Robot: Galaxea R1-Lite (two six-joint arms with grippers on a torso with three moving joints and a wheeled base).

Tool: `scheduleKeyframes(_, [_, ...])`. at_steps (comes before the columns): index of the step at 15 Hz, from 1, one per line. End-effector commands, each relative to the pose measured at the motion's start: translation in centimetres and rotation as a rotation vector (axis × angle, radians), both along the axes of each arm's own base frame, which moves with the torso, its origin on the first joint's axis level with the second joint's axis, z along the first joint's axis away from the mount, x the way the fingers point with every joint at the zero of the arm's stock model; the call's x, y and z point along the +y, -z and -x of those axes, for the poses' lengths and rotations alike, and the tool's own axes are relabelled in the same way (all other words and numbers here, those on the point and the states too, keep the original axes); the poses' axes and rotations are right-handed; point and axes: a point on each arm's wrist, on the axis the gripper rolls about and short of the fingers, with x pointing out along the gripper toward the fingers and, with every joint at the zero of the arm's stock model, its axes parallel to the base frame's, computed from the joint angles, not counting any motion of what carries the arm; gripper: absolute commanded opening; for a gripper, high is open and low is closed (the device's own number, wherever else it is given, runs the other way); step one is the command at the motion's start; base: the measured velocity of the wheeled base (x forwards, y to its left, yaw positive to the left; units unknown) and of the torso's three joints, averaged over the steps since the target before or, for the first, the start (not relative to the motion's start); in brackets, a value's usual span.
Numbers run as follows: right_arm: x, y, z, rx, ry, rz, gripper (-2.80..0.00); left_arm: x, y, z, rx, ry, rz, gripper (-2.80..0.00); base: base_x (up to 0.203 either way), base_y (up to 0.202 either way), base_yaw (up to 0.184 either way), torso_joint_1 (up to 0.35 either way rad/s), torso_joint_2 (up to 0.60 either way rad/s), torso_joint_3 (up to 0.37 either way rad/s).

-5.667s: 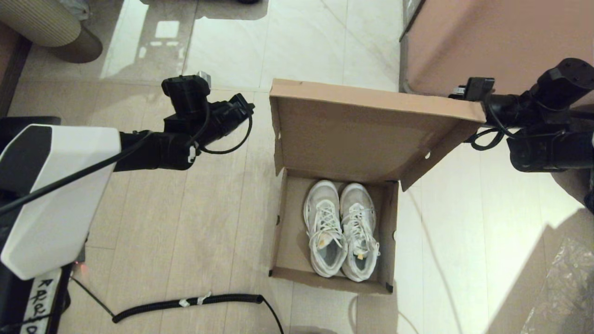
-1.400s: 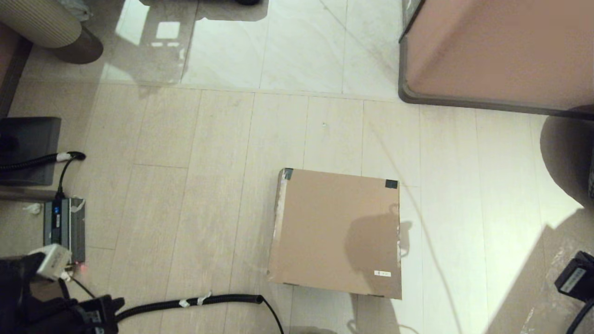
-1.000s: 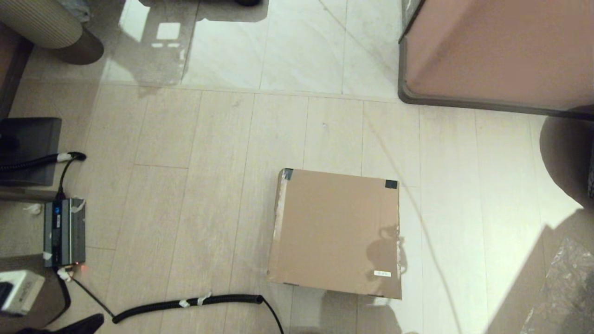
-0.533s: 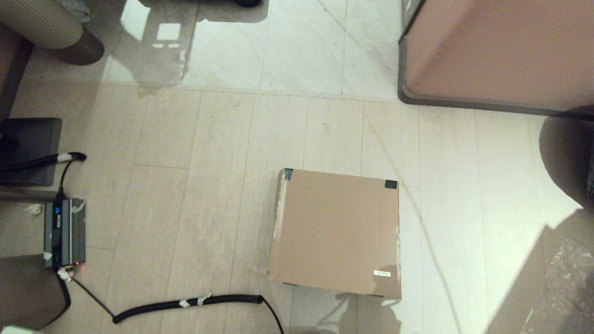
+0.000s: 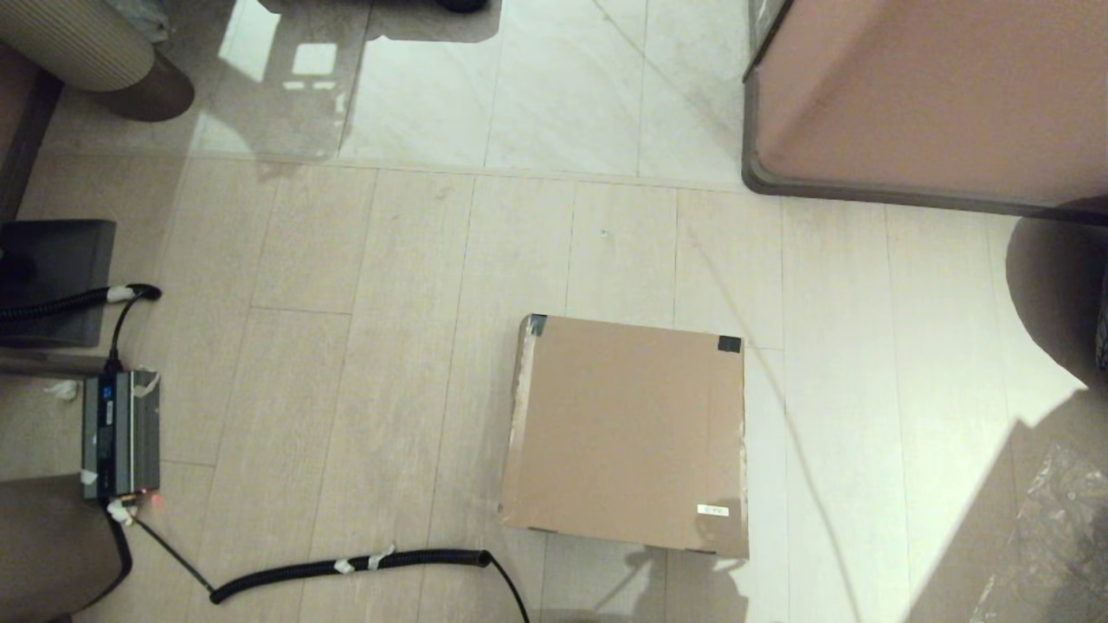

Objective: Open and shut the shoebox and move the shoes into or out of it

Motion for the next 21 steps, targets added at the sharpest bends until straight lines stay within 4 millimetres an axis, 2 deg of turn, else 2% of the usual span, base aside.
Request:
scheduleKeyframes(1, [0.0,0.0,0.0,0.004,0.001,0.001,-2.8,0.1,-0.3,1.7,-0.132,0.014,-0.013,-2.8,0.0,0.0,0.0,0.0,0.0,0.0])
scheduleKeyframes(3, [0.0,0.0,0.0,0.009,0.022,0.005,-2.8,0.2,-0.3,2.6,-0.188,0.034,-0.064,-2.8,0.0,0.0,0.0,0.0,0.0,0.0])
scheduleKeyframes(4, [0.0,0.0,0.0,0.017,0.027,0.003,-2.8,0.3,-0.4,2.6,-0.19,-0.011,-0.09,-2.8,0.0,0.0,0.0,0.0,0.0,0.0])
scheduleKeyframes(8, [0.0,-0.2,-0.5,0.095,0.028,0.003,-2.8,0.3,-0.4,2.1,-0.092,-0.069,-0.103,-2.8,0.0,0.0,0.0,0.0,0.0,0.0])
scheduleKeyframes(12, [0.0,0.1,0.1,0.013,0.028,-0.007,-2.8,0.3,-0.4,2.6,-0.152,-0.194,-0.091,-2.8,0.0,0.0,0.0,0.0,0.0,0.0])
scheduleKeyframes(14, [0.0,0.1,0.0,0.007,0.017,0.005,-2.8,0.3,-0.4,2.7,-0.201,-0.235,-0.025,-2.8,0.0,0.0,0.0,0.0,0.0,0.0])
scheduleKeyframes(15, [0.0,0.1,0.0,0.008,0.012,0.022,-2.8,0.2,-0.5,2.5,-0.239,-0.218,-0.013,-2.8,0.0,0.0,0.0,0.0,0.0,0.0])
scheduleKeyframes(18, [0.0,0.2,0.0,0.01,0.016,0.006,-2.8,-0.2,-0.3,2.1,-0.309,-0.006,0.066,-2.8,0.0,0.0,0.0,0.0,0.0,0.0])
scheduleKeyframes(21, [0.0,0.2,-0.1,0.012,0.017,-0.007,-2.8,-0.3,-0.1,2.3,-0.306,0.068,0.164,-2.8,0.0,0.0,0.0,0.0,0.0,0.0])
